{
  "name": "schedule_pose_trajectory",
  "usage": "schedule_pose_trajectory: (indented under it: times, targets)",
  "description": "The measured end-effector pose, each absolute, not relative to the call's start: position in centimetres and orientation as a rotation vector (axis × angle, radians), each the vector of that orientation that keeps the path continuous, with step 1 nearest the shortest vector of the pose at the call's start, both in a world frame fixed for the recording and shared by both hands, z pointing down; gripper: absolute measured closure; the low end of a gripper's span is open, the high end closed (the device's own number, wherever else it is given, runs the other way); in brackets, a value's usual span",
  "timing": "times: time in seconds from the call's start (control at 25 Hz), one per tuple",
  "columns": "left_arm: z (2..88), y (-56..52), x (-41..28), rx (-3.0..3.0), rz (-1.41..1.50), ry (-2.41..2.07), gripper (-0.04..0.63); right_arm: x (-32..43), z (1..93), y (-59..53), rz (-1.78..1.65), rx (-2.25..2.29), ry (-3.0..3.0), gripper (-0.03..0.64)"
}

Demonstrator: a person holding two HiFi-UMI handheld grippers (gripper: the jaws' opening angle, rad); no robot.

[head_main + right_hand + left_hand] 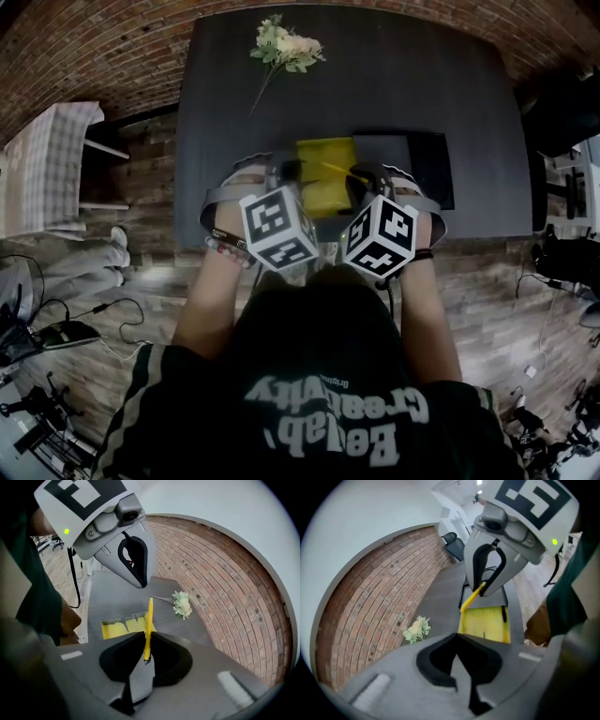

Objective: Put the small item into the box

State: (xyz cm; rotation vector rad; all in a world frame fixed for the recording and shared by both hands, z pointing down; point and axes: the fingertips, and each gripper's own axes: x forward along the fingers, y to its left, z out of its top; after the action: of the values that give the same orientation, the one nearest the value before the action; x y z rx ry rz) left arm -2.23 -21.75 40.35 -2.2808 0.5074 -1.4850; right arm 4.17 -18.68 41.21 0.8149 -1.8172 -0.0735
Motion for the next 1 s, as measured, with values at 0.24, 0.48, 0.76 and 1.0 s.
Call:
schedule_pose_trajectory:
  times: [0.24,0.48,0.76,1.0]
  targets:
    - [40.6,-23.4,-1.9,-2.265,-1.523,0.558,0.592,4.0,42.3,-20.8,-0.092,0.741,-1.864,0.566]
    - [41.6,-24.2,-1.3,-2.260,-1.571,0.604,0.592,4.1,43.5,-21.8,-0.116,0.661,-1.901,0.566]
    - [42.6,-24.9,-1.0,-2.245,-1.614,0.679,0.592,4.4,44.5,-22.8,-0.158,0.586,-1.922,0.565]
    - [42.8,-24.8,-1.0,-2.231,-1.636,0.727,0.592,4.7,44.9,-23.1,-0.173,0.563,-1.941,0.565]
